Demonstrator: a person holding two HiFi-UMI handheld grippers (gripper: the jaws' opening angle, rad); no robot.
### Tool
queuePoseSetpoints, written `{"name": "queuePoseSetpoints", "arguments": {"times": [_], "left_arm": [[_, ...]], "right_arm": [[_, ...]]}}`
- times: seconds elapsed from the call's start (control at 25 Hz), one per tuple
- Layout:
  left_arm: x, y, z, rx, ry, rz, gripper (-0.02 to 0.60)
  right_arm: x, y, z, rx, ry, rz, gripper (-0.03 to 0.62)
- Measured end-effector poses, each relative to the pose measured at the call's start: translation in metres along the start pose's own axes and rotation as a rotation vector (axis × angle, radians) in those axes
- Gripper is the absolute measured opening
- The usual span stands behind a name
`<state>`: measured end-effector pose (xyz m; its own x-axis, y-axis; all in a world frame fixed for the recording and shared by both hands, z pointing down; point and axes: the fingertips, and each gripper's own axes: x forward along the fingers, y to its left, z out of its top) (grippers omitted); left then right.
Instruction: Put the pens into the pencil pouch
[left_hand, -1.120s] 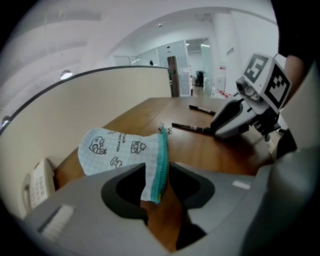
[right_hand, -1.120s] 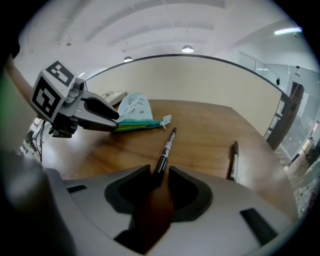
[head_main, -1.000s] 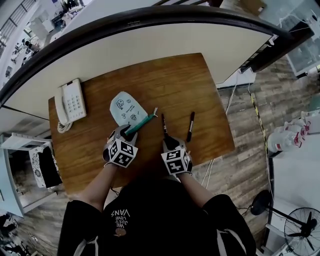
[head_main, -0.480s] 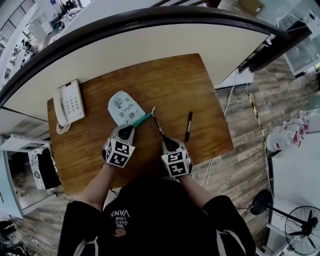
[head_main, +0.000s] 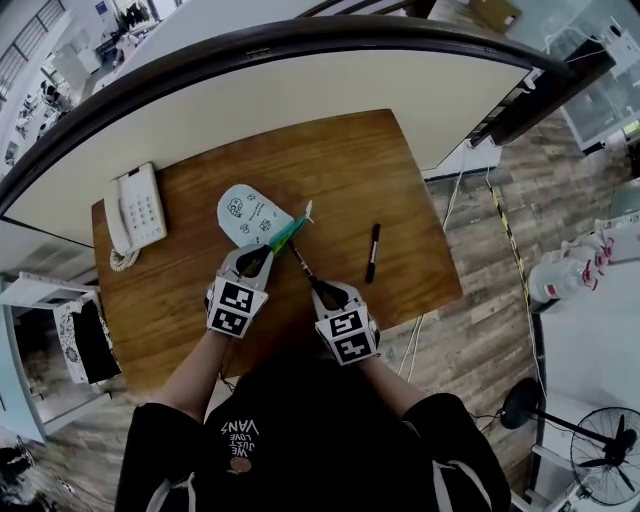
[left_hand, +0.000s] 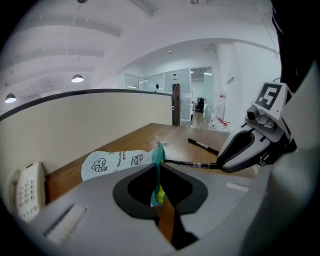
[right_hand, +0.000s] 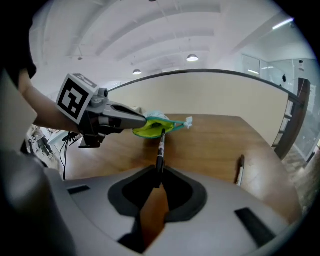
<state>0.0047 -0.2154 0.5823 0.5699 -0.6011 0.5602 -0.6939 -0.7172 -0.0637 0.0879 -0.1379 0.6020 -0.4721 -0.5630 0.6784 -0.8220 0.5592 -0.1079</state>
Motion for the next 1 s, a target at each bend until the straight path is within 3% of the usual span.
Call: {"name": "queuePoseSetpoints", "arguments": {"times": [0.32, 0.56, 1.0], "left_arm": [[-0.006, -0.028, 0.002, 0.032, -0.012, -0.063, 0.032], [-0.007, -0.043, -0.014, 0.015, 0.003, -0.097, 0.032], [-0.011, -0.054, -0.009, -0.018, -0.024, -0.145, 0.032]], "right_arm": [[0.012, -0.002, 0.015, -0.038, -0.004, 0.015, 0.069], [0.024, -0.009, 0.032, -0.05, -0.012, 0.008, 0.069], [0.045, -0.016, 0.057, -0.031, -0.027, 0.037, 0.069]]}}
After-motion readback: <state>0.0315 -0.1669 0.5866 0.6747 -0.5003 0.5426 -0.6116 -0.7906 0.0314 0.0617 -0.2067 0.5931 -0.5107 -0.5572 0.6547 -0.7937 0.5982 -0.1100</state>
